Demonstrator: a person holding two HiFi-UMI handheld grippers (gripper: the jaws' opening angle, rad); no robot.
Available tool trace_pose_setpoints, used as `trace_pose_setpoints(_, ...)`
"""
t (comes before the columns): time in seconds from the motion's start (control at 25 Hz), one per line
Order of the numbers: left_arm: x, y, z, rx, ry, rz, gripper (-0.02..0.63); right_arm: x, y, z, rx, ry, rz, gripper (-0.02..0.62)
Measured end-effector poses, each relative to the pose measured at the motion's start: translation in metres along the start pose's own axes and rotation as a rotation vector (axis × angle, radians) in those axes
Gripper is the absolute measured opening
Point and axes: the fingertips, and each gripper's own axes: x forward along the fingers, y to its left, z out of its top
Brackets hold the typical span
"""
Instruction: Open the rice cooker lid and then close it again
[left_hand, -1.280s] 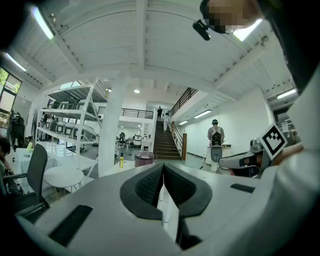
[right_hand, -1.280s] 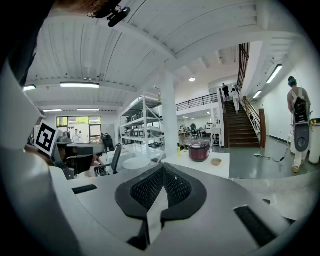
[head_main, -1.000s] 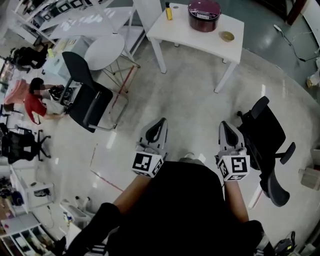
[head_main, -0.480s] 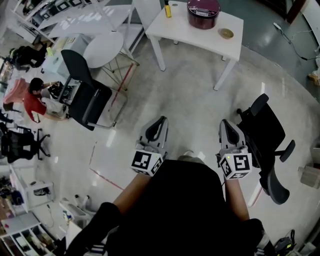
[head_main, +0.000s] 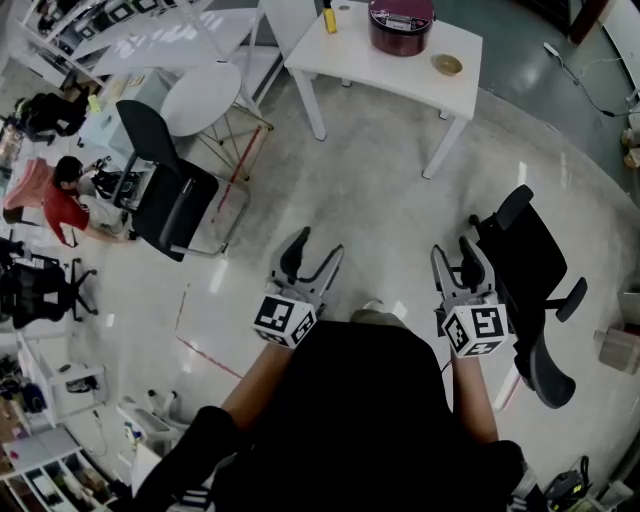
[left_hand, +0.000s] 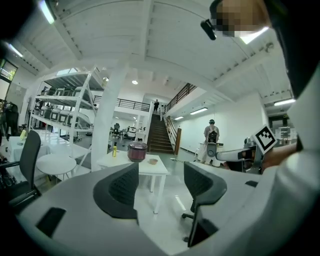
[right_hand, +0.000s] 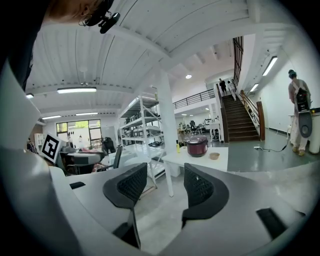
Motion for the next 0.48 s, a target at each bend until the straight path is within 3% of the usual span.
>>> trace_pose_setpoints(0.48,0.016,-0.006,-0.006,-0.016,-0.012,0.057,0.273,-0.01,-0.03,-0.015,0.004,0.043,0.004,0.209)
